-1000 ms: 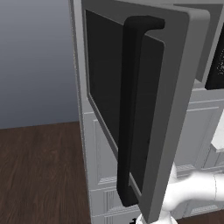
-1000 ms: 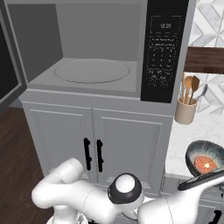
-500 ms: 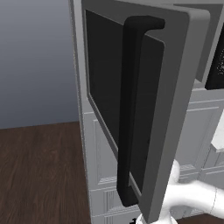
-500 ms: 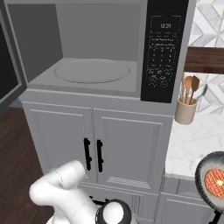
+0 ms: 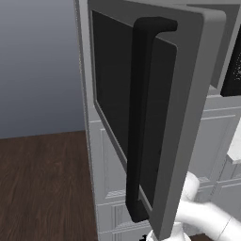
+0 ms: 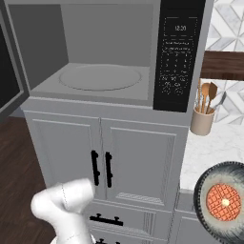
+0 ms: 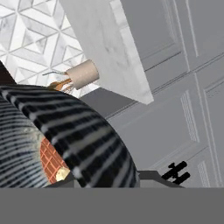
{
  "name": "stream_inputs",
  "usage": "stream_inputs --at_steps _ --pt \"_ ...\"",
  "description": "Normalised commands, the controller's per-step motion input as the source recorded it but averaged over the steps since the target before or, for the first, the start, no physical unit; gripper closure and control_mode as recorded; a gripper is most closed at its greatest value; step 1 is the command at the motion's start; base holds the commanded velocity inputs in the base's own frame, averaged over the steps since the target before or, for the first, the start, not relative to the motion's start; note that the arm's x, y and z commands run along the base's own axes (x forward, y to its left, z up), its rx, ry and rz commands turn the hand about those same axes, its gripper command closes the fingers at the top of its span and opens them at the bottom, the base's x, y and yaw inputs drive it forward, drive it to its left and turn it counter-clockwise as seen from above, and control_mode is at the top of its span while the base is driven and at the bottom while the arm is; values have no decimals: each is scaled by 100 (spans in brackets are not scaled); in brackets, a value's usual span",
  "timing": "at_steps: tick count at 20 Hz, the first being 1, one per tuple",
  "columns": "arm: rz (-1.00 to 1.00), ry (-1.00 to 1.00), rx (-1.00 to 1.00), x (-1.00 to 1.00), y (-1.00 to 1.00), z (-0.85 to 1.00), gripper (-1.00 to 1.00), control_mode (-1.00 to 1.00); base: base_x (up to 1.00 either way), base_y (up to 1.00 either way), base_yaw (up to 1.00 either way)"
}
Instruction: Open the microwave, place the bowl with waffle inside the microwave, then close the microwave door and turn it on.
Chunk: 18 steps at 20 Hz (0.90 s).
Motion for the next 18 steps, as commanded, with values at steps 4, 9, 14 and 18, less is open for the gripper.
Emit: stream_inputs --at_steps 4,9,14,18 --pt "-3 -2 -4 -7 100 30 100 -100 0 0 0" --pt "-19 1 0 -3 80 39 100 -100 0 0 0" --pt "-15 1 -3 -1 88 46 100 -100 0 0 0" --pt "-13 0 -4 -15 85 44 100 -100 0 0 0"
